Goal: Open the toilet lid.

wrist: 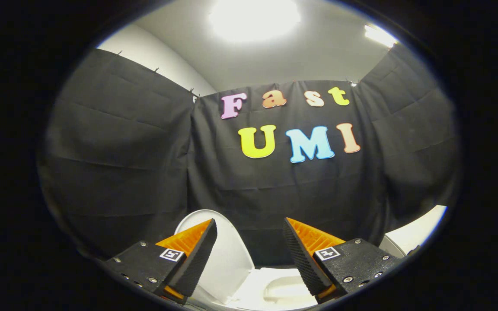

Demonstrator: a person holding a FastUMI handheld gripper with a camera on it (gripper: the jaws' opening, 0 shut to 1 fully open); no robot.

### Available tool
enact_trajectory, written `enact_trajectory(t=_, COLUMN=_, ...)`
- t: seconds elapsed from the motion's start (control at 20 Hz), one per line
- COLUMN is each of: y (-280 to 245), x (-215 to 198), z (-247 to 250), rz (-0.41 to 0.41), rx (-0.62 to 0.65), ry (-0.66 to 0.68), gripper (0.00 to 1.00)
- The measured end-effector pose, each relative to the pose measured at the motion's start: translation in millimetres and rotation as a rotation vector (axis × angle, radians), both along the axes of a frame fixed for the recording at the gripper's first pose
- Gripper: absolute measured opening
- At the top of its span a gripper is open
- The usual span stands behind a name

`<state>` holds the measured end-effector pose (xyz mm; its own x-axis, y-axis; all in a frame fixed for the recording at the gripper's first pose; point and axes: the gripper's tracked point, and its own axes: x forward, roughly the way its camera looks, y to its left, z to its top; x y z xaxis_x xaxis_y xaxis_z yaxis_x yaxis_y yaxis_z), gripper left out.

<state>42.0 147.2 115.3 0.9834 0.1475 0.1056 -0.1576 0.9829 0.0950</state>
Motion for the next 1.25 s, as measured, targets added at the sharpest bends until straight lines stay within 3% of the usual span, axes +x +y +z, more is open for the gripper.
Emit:
enact_trajectory(t=0.3, y=-118.7, x=2.7, z=-38.7, rz=-0.174, rx=-0.038, ry=-0.002, gripper=0.94)
enact_trajectory(t=0.55, y=-175.9, x=-14.8, z=-99.1, rz=-0.267, rx=0.018, ry=0.086, gripper=0.94)
enact_trajectory(t=0.8, y=-210.5, x=-35.2, z=-119.8, rz=-0.380, rx=0.019, ry=0.099, gripper=0.95)
enact_trajectory(t=1.25, y=-227.2, x=-84.3, z=-97.9, rz=-0.446, rx=0.093, ry=0.037, gripper=0.96)
